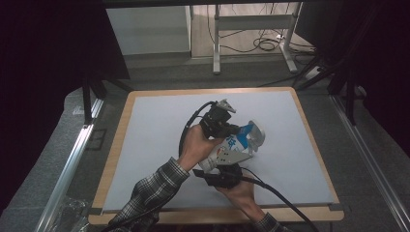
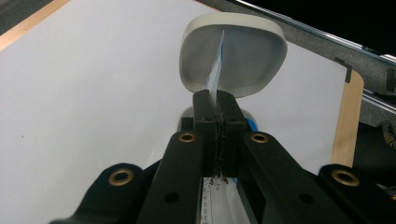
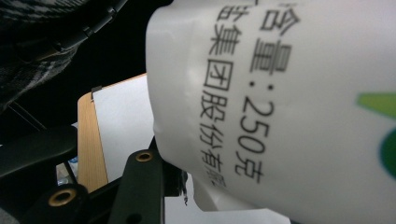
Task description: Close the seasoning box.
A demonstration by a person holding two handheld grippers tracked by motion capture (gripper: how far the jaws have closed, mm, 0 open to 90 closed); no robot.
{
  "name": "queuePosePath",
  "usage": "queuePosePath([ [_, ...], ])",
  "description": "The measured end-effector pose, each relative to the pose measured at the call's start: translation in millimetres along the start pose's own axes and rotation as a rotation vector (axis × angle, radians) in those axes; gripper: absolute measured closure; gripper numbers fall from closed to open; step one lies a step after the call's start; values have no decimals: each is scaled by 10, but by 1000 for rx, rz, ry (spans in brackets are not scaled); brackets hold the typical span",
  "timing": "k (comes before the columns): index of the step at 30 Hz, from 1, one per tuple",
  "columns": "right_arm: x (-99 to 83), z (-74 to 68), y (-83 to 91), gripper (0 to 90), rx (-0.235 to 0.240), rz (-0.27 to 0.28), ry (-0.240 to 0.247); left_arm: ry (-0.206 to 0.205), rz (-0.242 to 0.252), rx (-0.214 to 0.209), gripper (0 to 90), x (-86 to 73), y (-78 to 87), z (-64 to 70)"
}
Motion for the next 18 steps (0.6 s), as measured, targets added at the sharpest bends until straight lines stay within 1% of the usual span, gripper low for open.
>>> queuePosePath([
  [18, 6, -1, 4, 603, -2, 4, -2, -1, 0, -1, 889, 14, -1, 4],
])
Point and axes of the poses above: each handheld gripper's, and its own axes: y roughly backward along the jaws, x roughly out of its top, z roughly to its right, the point moved 7 cm from there along -y, roughly forward along the jaws, and after that the axes turned 2 degrees about z, right-handed, at the moved point
